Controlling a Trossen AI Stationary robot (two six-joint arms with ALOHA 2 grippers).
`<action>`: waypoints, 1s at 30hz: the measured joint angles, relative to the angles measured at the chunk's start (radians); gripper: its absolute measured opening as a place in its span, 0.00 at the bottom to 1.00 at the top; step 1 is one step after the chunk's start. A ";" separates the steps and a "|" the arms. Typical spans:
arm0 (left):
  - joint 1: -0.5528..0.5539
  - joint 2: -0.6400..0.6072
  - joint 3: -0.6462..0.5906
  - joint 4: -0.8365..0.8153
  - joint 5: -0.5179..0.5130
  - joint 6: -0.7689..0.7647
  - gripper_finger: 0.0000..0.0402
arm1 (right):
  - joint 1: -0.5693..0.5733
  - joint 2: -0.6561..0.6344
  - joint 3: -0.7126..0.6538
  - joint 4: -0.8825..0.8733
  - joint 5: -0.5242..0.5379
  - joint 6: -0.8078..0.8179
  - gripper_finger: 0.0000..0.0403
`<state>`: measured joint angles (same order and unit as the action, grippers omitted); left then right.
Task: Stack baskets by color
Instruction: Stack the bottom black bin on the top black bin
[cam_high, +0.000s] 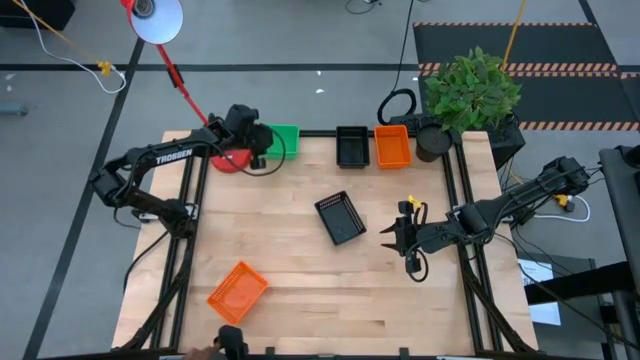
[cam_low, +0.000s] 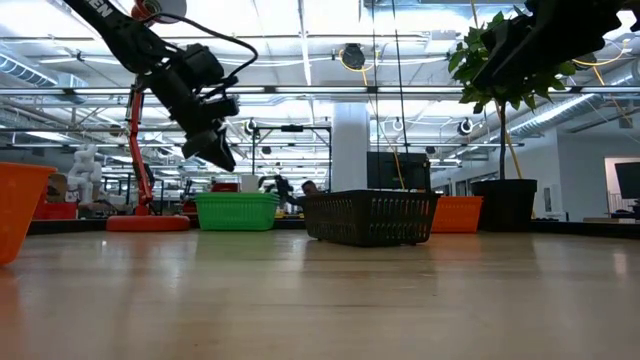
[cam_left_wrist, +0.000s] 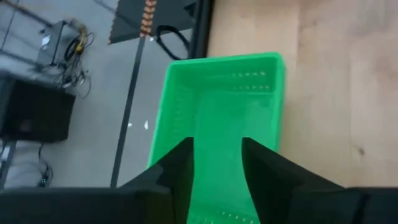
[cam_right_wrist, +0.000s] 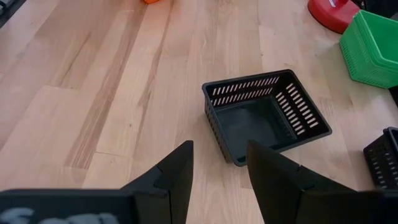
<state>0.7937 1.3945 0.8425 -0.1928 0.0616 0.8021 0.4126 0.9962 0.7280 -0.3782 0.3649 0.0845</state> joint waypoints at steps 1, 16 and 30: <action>0.000 0.000 0.000 0.006 -0.008 -0.021 0.36 | 0.000 0.000 0.000 0.000 0.000 0.000 0.35; -0.259 -0.048 0.001 0.045 -0.043 -0.264 0.38 | -0.088 0.097 -0.001 0.105 0.051 0.015 0.35; -0.477 -0.048 0.001 0.071 -0.042 -0.262 0.38 | -0.281 0.450 -0.001 0.401 -0.397 -0.155 0.35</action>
<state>0.3166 1.3468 0.8433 -0.1219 0.0193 0.5404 0.1313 1.4460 0.7269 0.0229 -0.0319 -0.0706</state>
